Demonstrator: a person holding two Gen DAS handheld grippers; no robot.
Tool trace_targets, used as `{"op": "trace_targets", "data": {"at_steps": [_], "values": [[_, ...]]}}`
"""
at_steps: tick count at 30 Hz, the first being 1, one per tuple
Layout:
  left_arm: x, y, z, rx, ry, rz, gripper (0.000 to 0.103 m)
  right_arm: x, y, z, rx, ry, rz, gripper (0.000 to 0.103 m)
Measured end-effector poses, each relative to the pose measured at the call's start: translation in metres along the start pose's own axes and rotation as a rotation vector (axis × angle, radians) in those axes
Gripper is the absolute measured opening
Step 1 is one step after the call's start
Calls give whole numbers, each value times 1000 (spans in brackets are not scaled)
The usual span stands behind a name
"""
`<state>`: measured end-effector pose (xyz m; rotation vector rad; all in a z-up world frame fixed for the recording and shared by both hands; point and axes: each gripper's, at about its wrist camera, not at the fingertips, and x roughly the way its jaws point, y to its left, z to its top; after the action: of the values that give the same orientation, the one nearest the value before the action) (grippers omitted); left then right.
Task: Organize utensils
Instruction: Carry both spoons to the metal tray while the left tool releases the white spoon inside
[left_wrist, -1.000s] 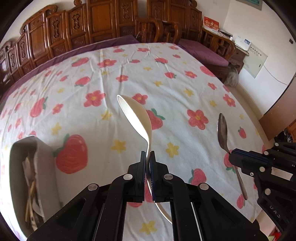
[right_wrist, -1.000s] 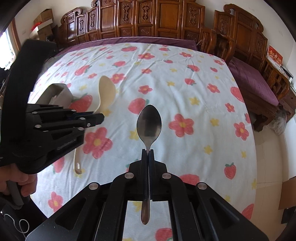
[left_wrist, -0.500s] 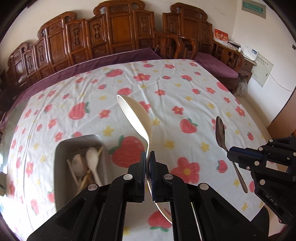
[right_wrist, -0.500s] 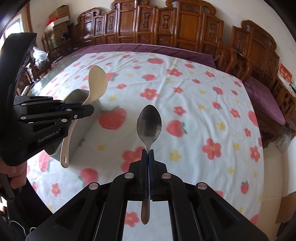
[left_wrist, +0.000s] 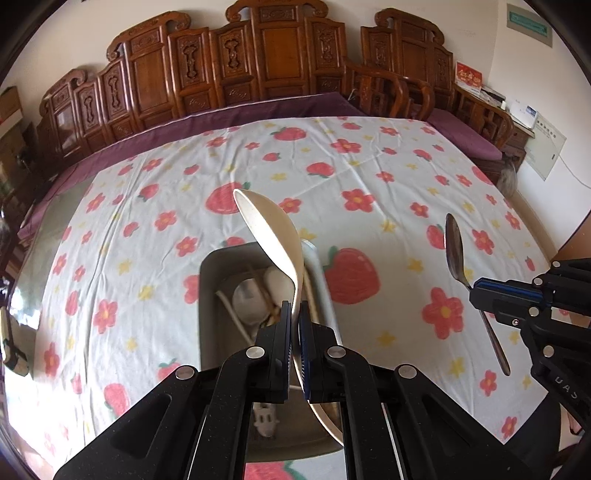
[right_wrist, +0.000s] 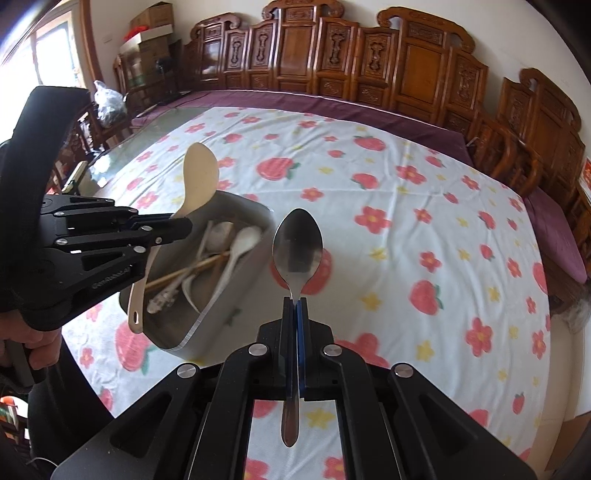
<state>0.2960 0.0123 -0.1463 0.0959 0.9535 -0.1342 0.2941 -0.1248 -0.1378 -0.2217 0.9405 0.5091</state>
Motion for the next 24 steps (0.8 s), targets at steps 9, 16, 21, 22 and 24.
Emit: {"op": "trace_targets", "data": {"at_steps": [9, 16, 21, 22, 24], "values": [[12, 23, -9, -25, 15, 0, 6, 12, 26, 11, -25, 13, 17, 3], [6, 38, -18, -29, -9, -3, 21, 20, 39, 19, -32, 16, 33, 3], [-5, 58, -26, -39, -38, 18, 22, 31, 55, 27, -34, 13, 63, 3], [-8, 63, -28, -43, -44, 21, 23, 34, 59, 29, -35, 12, 68, 3], [-12, 72, -32, -52, -54, 30, 23, 40, 66, 33, -34, 12, 86, 3]]}}
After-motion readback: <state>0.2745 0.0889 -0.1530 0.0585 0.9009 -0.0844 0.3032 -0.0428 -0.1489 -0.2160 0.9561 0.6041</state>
